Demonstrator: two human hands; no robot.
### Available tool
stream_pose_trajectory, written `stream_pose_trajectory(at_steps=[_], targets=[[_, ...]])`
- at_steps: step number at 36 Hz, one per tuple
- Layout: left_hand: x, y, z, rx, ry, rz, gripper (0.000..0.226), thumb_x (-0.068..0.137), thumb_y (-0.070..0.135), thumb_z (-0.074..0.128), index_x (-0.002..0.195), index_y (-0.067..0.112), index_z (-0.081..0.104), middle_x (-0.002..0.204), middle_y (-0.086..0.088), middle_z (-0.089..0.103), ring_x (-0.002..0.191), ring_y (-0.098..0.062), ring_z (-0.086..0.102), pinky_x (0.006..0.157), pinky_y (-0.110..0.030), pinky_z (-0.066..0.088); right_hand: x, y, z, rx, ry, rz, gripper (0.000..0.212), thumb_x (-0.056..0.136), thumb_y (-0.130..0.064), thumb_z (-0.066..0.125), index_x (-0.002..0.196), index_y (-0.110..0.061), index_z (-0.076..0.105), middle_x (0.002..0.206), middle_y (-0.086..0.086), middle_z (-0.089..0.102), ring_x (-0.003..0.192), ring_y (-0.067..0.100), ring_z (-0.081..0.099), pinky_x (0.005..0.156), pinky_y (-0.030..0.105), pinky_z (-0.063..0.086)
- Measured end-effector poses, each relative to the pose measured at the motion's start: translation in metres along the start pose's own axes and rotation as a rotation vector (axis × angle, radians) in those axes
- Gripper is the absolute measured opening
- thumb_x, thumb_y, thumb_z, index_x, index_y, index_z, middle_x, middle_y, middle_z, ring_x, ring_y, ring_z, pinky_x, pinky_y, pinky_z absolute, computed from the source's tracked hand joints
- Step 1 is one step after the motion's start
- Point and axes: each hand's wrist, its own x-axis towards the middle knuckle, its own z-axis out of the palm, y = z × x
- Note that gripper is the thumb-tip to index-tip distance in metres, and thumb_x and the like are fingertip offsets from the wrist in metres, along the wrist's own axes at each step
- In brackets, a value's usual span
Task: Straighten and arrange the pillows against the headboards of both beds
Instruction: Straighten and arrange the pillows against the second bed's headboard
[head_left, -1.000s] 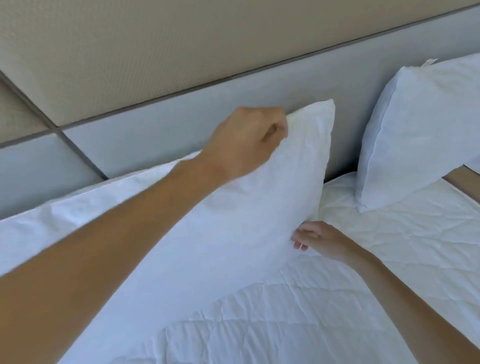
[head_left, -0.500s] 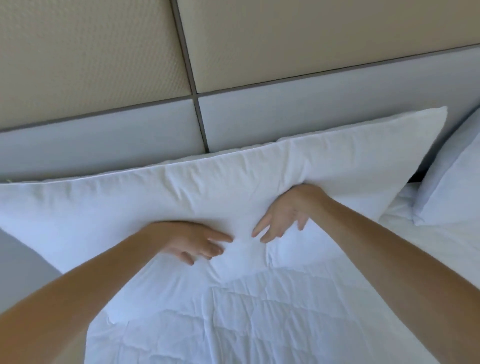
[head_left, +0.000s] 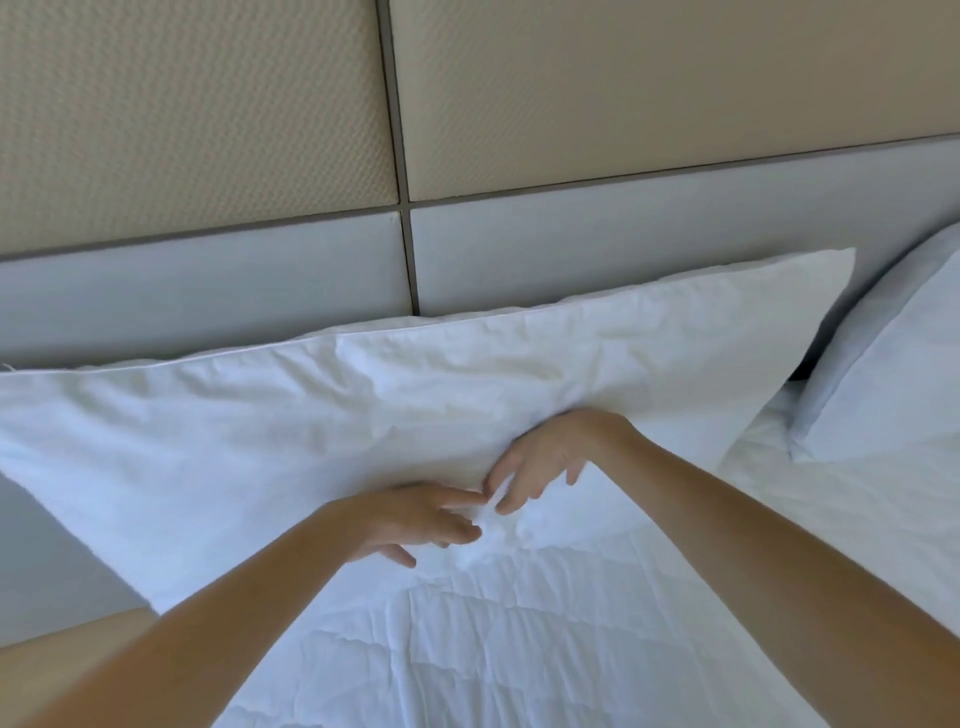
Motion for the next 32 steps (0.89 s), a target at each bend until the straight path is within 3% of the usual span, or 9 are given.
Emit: stream_pose_trajectory(at_steps=[4, 7, 14, 18, 22, 24, 27, 30, 32], targets=[[-0.006, -0.025, -0.029, 0.062, -0.069, -0.06, 0.051, 0.094, 0.039, 0.057, 0.14, 0.05, 0.036, 0.141, 0.023, 0.046, 0.126, -0.001, 0.046, 0.106, -0.028, 0.041, -0.001, 0.03, -0.012, 0.051, -0.069, 0.06, 0.062, 0.092, -0.046, 0.062, 0.148, -0.041, 0.035, 0.156, -0.012, 0.036, 0.144, 0.008, 0.032, 0.118, 0.035, 0.03], [-0.016, -0.055, -0.051, 0.136, -0.05, -0.151, 0.04, 0.096, 0.039, 0.053, 0.13, 0.058, 0.042, 0.139, 0.02, 0.05, 0.124, 0.001, 0.05, 0.099, -0.024, 0.047, 0.0, 0.052, -0.018, 0.106, -0.085, 0.103, 0.069, 0.089, -0.048, 0.065, 0.149, -0.041, 0.033, 0.158, -0.011, 0.032, 0.147, 0.007, 0.025, 0.12, 0.032, 0.024], [-0.04, -0.09, -0.077, 0.224, -0.006, -0.299, 0.035, 0.098, 0.036, 0.048, 0.127, 0.055, 0.041, 0.131, 0.02, 0.054, 0.118, 0.0, 0.051, 0.097, -0.026, 0.046, -0.001, 0.089, -0.03, 0.101, -0.083, 0.215, 0.068, 0.088, -0.049, 0.066, 0.148, -0.043, 0.034, 0.157, -0.014, 0.034, 0.147, 0.007, 0.026, 0.119, 0.031, 0.024], [-0.047, -0.101, -0.066, 0.317, 0.115, -0.353, 0.031, 0.094, 0.037, 0.052, 0.117, 0.058, 0.047, 0.13, 0.018, 0.056, 0.119, -0.005, 0.052, 0.098, -0.029, 0.049, -0.003, 0.108, -0.025, 0.095, -0.063, 0.267, 0.075, 0.082, -0.054, 0.07, 0.147, -0.042, 0.034, 0.156, -0.012, 0.035, 0.146, 0.01, 0.027, 0.121, 0.039, 0.02], [-0.052, -0.099, -0.041, 0.406, 0.241, -0.293, 0.045, 0.092, 0.034, 0.057, 0.135, 0.042, 0.049, 0.14, 0.015, 0.051, 0.128, -0.008, 0.048, 0.107, -0.023, 0.04, -0.006, 0.12, -0.009, 0.058, 0.115, 0.204, 0.082, 0.067, -0.063, 0.076, 0.14, -0.042, 0.046, 0.141, -0.015, 0.05, 0.139, 0.012, 0.04, 0.118, 0.036, 0.029], [-0.059, -0.09, -0.033, 0.439, 0.274, -0.268, 0.043, 0.093, 0.034, 0.056, 0.136, 0.033, 0.052, 0.141, 0.013, 0.051, 0.129, -0.009, 0.047, 0.105, -0.02, 0.036, -0.01, 0.13, 0.002, 0.093, 0.222, 0.15, 0.073, 0.068, -0.062, 0.077, 0.133, -0.042, 0.052, 0.133, -0.02, 0.056, 0.129, 0.007, 0.05, 0.113, 0.028, 0.035], [-0.067, -0.076, -0.026, 0.476, 0.285, -0.208, 0.034, 0.094, 0.033, 0.054, 0.126, 0.026, 0.06, 0.127, 0.007, 0.06, 0.11, -0.012, 0.055, 0.089, -0.019, 0.04, -0.018, 0.151, 0.021, 0.263, 0.428, 0.08, 0.062, 0.063, -0.063, 0.078, 0.118, -0.042, 0.064, 0.118, -0.026, 0.064, 0.116, 0.0, 0.058, 0.108, 0.025, 0.041], [-0.067, -0.047, -0.016, 0.393, 0.309, -0.078, 0.017, 0.094, 0.027, 0.056, 0.109, 0.031, 0.062, 0.103, 0.009, 0.065, 0.085, -0.012, 0.064, 0.07, -0.011, 0.046, -0.027, 0.167, 0.047, 0.543, 0.675, -0.08, 0.033, 0.076, -0.046, 0.079, 0.104, -0.029, 0.074, 0.104, -0.015, 0.073, 0.102, 0.002, 0.065, 0.098, 0.025, 0.049], [-0.062, -0.015, -0.006, 0.314, 0.364, 0.045, 0.012, 0.094, 0.024, 0.057, 0.093, 0.033, 0.064, 0.09, 0.007, 0.072, 0.079, -0.011, 0.07, 0.064, -0.012, 0.05, -0.03, 0.174, 0.068, 0.766, 0.836, -0.175, 0.016, 0.082, -0.035, 0.076, 0.092, -0.022, 0.077, 0.096, -0.007, 0.077, 0.095, 0.007, 0.069, 0.09, 0.026, 0.051]])
